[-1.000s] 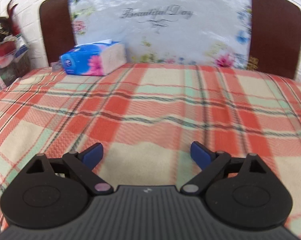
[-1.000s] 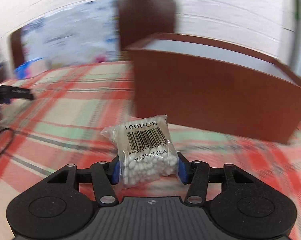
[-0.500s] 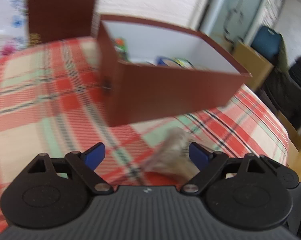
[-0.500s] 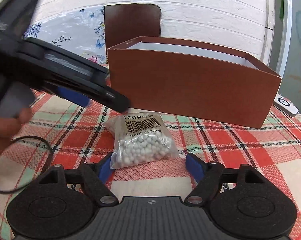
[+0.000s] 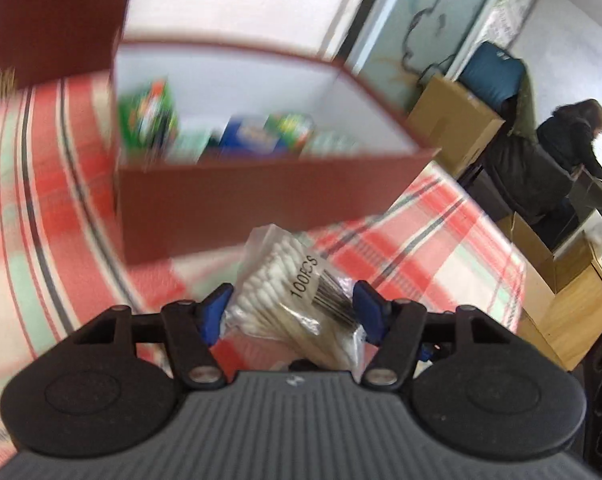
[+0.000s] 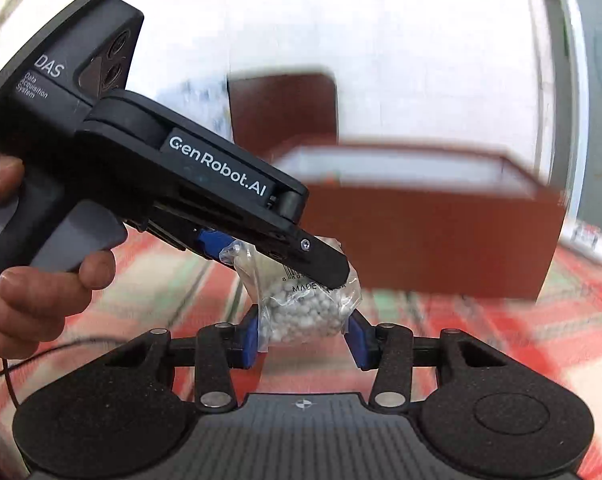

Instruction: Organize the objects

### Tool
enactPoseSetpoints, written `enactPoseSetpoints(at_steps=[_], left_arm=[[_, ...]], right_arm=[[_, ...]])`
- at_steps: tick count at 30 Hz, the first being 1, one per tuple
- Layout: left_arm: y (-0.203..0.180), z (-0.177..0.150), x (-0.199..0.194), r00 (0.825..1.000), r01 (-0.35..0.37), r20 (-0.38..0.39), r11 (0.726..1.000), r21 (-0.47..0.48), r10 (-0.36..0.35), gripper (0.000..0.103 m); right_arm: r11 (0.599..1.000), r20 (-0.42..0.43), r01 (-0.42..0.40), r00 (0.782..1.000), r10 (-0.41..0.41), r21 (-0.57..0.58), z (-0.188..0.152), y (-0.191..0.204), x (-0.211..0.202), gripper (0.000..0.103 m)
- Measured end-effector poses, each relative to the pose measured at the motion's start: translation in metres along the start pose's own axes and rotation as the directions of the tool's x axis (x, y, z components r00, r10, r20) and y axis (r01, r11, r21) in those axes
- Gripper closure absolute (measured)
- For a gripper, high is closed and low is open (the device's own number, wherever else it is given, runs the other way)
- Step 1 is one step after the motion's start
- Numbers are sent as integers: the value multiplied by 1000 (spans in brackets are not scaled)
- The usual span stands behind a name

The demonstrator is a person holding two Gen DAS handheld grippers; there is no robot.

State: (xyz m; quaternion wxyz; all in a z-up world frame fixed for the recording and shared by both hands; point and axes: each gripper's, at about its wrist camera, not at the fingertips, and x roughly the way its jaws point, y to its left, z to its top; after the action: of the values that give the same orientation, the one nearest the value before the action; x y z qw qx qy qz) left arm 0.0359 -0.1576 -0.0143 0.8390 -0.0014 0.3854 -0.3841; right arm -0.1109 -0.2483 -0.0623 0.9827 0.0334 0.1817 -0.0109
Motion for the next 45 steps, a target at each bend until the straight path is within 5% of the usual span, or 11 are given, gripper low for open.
enactPoseSetpoints(at_steps=[4,8,14,16,17,19,35,45], left_arm=[[-18,33,-13,995,-23,96,996,84,15,36],[-29,72,2,989,-66,138,990,127,48,36],[-35,117,54,981,-136,160,978,155,112,32],[-34,130,75,973,-193,159,969,155,169,21],[-33,134,85,967,-227,153,962,151,204,21],[-31,140,100,954,-290,121,948,129,276,21],[-54,99,39,918,-382,163,915,128,361,16],[-53,56,5,911,-408,113,908,96,398,16]], right_arm=[[999,107,30,994,-33,28,29,-13,0,59],[995,128,62,989,-73,82,56,-36,22,60],[981,97,135,984,-149,139,77,-76,75,60],[974,69,191,977,-200,124,81,-86,99,55],[968,43,224,972,-230,109,81,-90,110,45],[954,19,275,960,-279,116,80,-97,120,43],[951,144,258,948,-283,169,61,-72,50,33],[954,53,205,974,-221,219,39,-59,18,30]])
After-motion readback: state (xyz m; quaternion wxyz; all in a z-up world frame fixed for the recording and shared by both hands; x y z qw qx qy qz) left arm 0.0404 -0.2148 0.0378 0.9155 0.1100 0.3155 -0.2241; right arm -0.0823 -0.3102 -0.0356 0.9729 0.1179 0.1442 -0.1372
